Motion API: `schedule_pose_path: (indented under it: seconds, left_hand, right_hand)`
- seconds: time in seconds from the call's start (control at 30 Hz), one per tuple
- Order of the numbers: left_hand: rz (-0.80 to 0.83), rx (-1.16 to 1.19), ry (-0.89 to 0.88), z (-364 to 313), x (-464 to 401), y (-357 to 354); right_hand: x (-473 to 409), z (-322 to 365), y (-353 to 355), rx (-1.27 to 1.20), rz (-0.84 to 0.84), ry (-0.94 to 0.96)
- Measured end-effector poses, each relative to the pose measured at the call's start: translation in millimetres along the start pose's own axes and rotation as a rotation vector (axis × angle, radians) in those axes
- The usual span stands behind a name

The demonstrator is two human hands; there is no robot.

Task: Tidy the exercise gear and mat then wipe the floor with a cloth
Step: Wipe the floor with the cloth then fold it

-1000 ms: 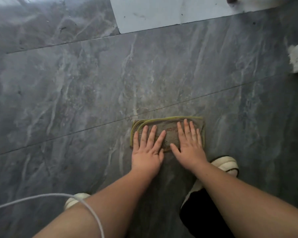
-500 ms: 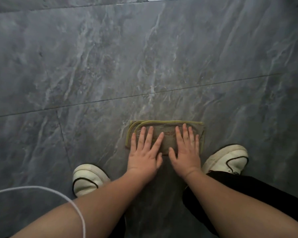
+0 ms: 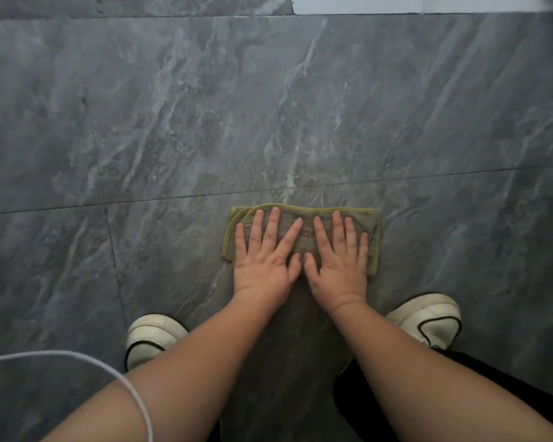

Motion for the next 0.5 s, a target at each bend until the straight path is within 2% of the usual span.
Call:
schedule_pose_path:
  seconds: [0.5]
  left_hand:
    - [-0.061, -0.077, 0.062, 22, -212, 101]
  right_hand:
    - [-223, 21, 88, 0.039, -0.155, 0.047]
Point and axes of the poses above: each hand's wrist, its own x-axis away from the middle knuckle, its own y-axis out of the back of the hand, z = x × y, the point moved 8 cm from there along -x, towards the middle knuckle, and after that the axes turned 5 degrees about y, right-handed, at the moved point
